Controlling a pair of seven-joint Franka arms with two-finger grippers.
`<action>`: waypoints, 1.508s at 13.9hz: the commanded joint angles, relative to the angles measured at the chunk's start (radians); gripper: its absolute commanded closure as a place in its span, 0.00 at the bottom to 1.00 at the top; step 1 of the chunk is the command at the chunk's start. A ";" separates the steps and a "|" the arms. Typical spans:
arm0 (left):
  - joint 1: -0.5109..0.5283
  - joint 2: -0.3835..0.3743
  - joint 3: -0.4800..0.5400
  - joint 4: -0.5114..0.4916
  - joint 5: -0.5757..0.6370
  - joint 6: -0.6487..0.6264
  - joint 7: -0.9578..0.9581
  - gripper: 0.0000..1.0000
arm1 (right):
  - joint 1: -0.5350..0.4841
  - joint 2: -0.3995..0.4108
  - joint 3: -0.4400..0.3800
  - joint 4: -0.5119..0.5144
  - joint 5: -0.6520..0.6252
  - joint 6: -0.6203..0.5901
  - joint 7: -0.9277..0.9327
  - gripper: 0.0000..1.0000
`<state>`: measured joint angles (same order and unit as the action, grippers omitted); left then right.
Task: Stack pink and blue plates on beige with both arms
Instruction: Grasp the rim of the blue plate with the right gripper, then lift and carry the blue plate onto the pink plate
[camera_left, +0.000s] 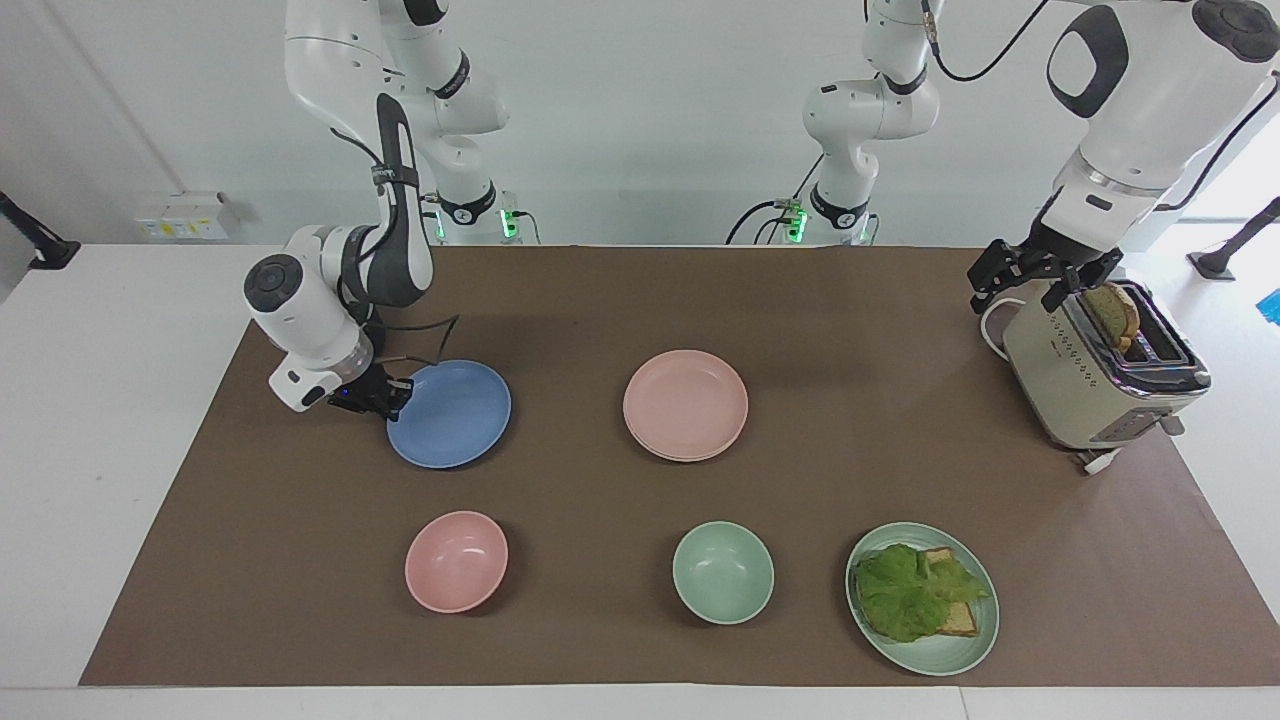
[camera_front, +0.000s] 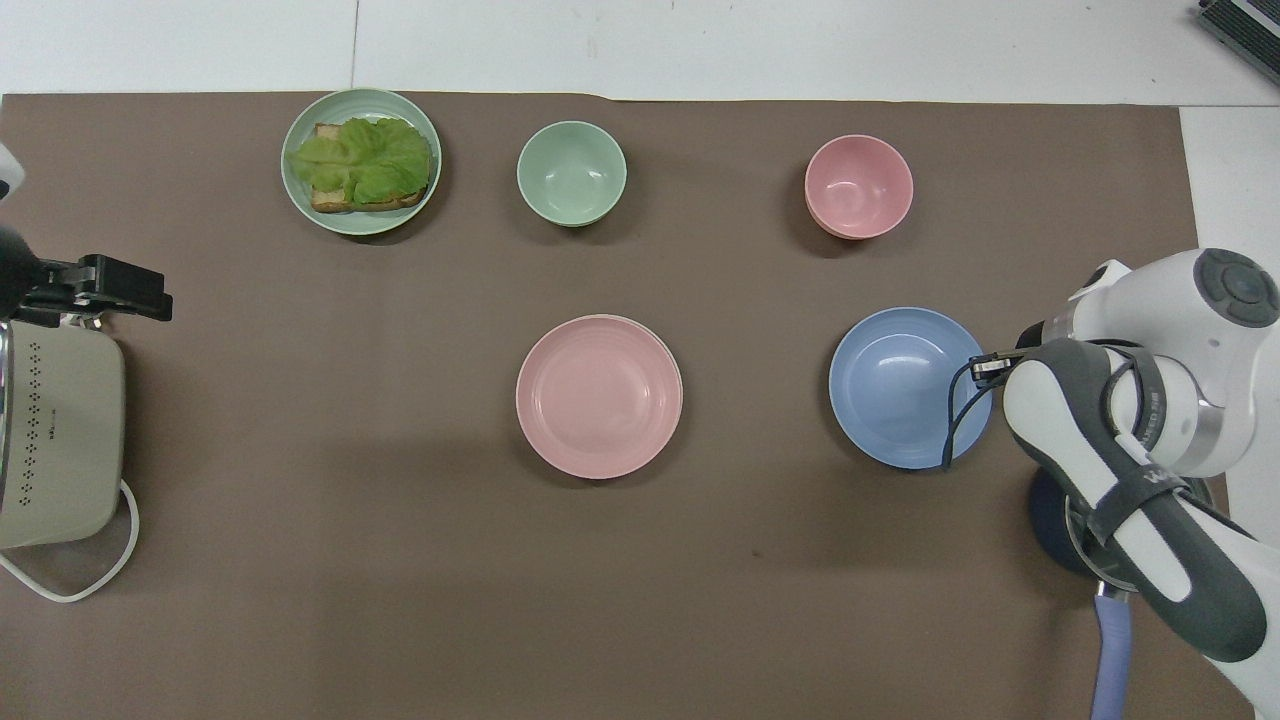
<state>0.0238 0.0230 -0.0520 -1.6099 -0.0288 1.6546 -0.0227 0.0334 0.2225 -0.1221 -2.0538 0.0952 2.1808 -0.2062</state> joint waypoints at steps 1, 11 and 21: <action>0.011 -0.008 0.001 0.001 0.013 -0.013 -0.013 0.00 | 0.002 -0.060 0.007 0.064 0.014 -0.119 -0.026 1.00; 0.013 -0.008 0.000 0.001 0.013 -0.013 -0.013 0.00 | 0.275 -0.097 0.042 0.156 0.122 -0.128 0.281 1.00; 0.013 -0.008 0.000 0.001 0.013 -0.013 -0.013 0.00 | 0.525 0.090 0.044 0.193 0.189 0.082 0.573 1.00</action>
<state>0.0327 0.0230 -0.0481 -1.6099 -0.0288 1.6545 -0.0233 0.5535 0.2868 -0.0760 -1.8711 0.2550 2.2387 0.3619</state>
